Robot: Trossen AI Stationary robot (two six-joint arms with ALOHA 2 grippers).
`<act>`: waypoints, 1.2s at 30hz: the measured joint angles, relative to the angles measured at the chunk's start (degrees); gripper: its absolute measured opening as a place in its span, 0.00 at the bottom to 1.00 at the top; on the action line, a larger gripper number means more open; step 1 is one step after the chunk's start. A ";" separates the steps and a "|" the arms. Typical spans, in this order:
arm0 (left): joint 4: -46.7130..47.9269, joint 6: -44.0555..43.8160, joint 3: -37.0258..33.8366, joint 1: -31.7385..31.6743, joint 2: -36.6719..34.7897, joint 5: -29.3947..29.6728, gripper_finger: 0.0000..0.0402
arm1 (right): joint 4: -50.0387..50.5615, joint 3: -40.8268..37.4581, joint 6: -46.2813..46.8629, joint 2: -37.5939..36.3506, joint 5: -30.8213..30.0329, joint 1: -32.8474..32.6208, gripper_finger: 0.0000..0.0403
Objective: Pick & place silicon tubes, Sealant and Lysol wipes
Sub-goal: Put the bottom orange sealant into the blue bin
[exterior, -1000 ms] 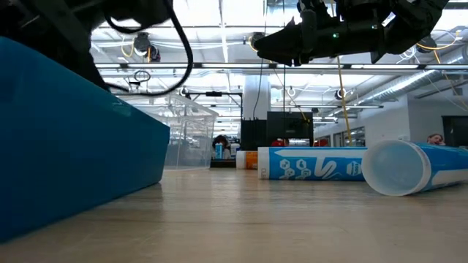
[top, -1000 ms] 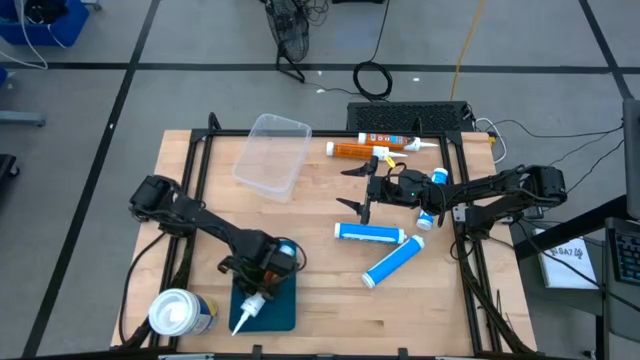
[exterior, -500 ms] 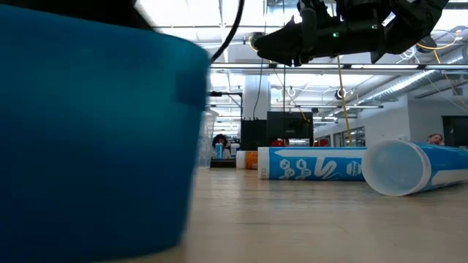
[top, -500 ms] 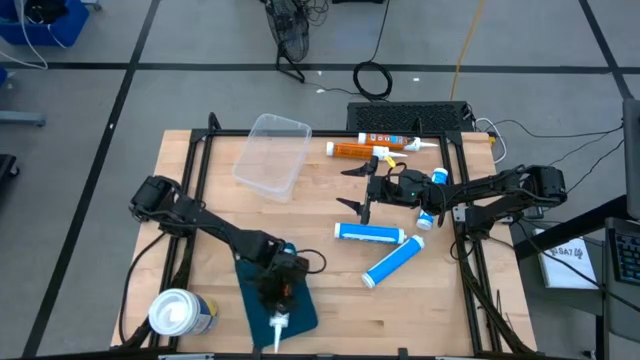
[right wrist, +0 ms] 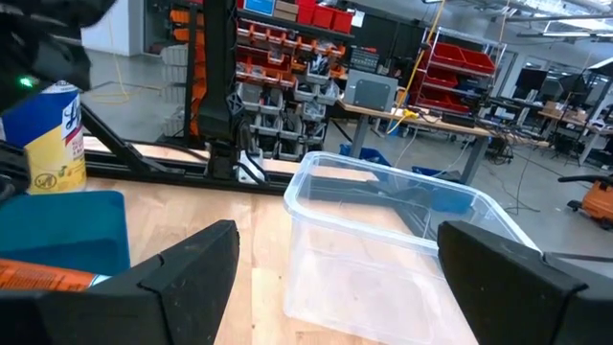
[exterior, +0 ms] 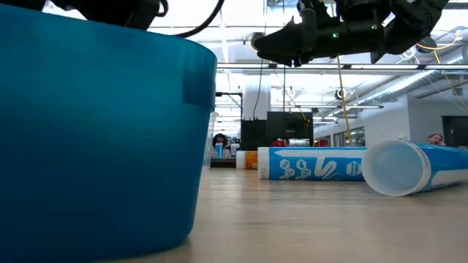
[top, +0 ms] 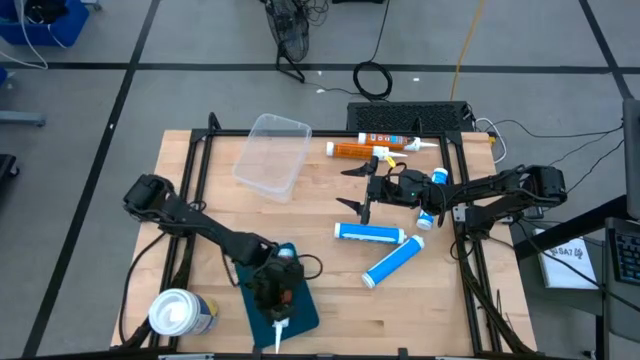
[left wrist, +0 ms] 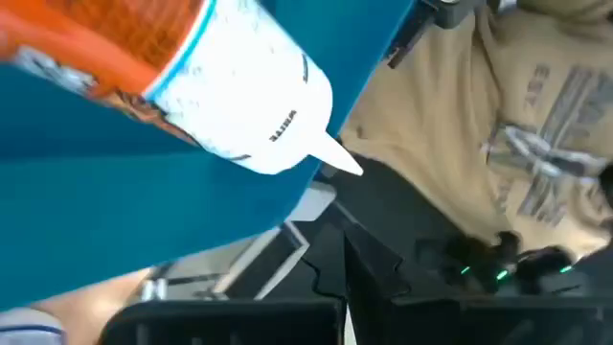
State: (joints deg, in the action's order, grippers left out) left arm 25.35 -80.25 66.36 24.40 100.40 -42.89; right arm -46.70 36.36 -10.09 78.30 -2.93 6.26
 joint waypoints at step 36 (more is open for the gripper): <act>4.96 27.20 -0.27 -0.37 6.24 3.89 0.01 | -0.19 0.02 0.55 0.02 0.01 0.00 0.82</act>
State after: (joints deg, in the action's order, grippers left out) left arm 30.31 -53.05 66.08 24.03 106.64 -39.00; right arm -46.89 36.38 -9.54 78.32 -2.92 6.26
